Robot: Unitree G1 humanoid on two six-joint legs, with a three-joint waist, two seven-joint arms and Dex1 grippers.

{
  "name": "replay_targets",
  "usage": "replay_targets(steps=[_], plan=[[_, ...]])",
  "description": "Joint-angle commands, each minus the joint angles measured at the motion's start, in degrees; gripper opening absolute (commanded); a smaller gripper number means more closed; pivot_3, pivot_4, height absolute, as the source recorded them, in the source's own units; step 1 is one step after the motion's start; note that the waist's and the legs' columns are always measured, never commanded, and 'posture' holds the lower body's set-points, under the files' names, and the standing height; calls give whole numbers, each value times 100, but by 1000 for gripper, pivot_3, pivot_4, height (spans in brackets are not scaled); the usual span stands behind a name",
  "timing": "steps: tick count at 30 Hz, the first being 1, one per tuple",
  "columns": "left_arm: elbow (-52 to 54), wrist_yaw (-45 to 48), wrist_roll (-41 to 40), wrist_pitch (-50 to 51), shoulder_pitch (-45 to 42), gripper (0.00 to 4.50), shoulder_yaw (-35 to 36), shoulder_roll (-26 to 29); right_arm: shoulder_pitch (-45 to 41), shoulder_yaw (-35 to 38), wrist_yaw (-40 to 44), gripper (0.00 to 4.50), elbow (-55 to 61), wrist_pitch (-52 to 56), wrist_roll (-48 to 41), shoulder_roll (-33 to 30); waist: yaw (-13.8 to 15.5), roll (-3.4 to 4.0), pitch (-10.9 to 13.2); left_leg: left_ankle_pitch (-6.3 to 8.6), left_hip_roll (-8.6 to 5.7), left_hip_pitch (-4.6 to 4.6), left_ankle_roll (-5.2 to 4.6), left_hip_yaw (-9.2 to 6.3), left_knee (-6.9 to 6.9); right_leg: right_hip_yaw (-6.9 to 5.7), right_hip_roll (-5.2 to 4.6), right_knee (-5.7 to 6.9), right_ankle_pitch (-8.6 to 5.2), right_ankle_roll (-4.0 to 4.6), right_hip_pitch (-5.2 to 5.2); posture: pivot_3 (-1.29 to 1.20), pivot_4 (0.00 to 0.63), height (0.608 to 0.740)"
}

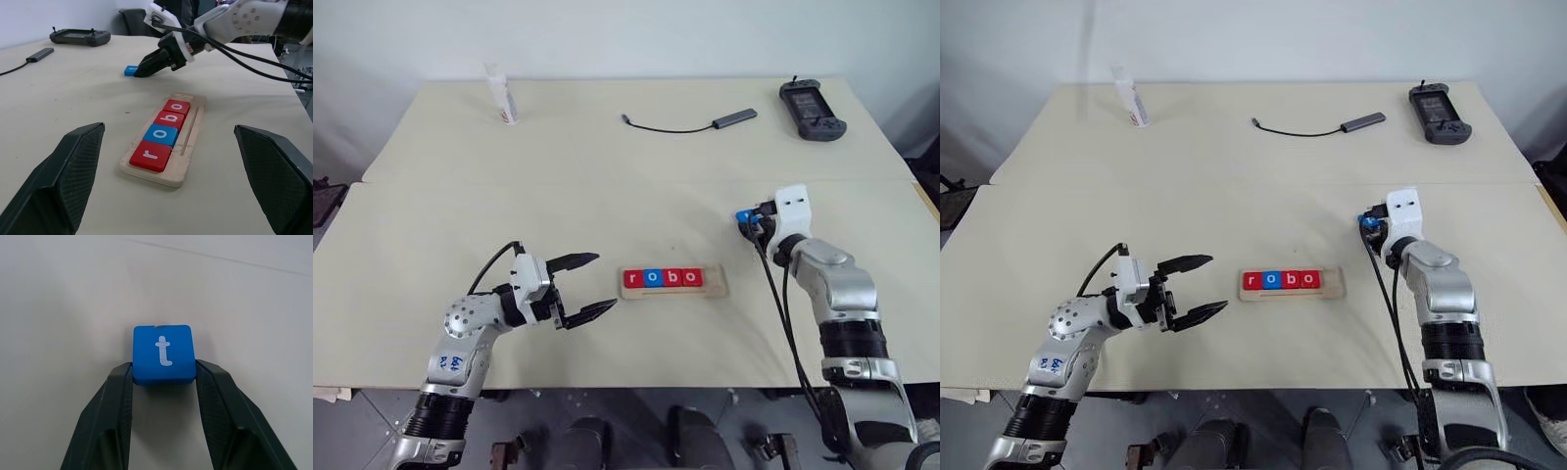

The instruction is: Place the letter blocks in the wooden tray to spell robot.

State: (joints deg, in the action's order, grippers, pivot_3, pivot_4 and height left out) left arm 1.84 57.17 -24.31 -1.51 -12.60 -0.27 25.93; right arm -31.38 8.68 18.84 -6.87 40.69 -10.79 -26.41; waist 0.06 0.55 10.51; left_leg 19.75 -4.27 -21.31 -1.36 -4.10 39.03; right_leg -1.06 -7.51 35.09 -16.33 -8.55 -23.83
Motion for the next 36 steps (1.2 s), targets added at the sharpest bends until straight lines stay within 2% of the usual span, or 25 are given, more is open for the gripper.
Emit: replay_targets(steps=[1,8,14,19,22,24,28,32,36], plan=[[-1,163,-67,-50,-102,4500,-36,-18,466,431,-218,1467,1630,1011,-298,-90,9,0,0,0,-2,-2,0,0,0,1,-1,0,0,0,-1,0,150,740],[-370,485,-66,-57,-362,4500,-173,-132,1910,1148,-787,1467,4299,2778,-674,520,30,2,-2,1,0,-1,0,-2,-3,2,2,0,0,0,-1,0,150,740],[-535,669,-48,-10,-505,4500,-201,-122,2402,1100,-1179,1467,4981,3253,-609,1088,-12,2,-2,0,0,2,0,2,-3,9,3,4,0,0,-3,0,150,740],[-631,734,-40,-25,-579,4500,-171,-121,2341,1097,-990,3192,4943,3193,-709,940,-10,3,-2,0,-2,5,0,2,-5,9,4,4,0,0,-3,0,150,740],[-708,752,-41,-87,-596,4500,-133,-113,2280,1168,-11,4336,4809,3109,-1192,98,-6,3,-2,0,-4,4,-1,3,-4,9,2,2,0,0,-1,0,150,740],[-739,772,-46,-112,-596,4500,-112,-101,2421,1079,792,4471,4625,2647,-1368,-670,9,3,-2,1,-5,3,-4,2,-4,7,1,-2,0,0,2,0,150,740],[-742,869,-33,-207,-513,4500,-67,-21,2770,657,2781,4471,3673,334,-1090,-2194,11,-3,1,4,-3,6,-10,3,-7,1,5,-16,0,-1,12,0,150,740],[-683,953,-45,-251,-431,4500,-23,54,2289,58,4212,4471,2025,-1680,-683,-2898,-38,-6,3,4,1,15,-10,16,-6,5,7,-19,2,-5,17,0,150,740],[-497,934,-64,-219,-316,4500,20,94,1401,-682,4966,4471,445,-2998,-166,-3004,-26,-6,3,3,6,18,-8,21,-2,7,7,-25,3,-6,15,0,150,740]])
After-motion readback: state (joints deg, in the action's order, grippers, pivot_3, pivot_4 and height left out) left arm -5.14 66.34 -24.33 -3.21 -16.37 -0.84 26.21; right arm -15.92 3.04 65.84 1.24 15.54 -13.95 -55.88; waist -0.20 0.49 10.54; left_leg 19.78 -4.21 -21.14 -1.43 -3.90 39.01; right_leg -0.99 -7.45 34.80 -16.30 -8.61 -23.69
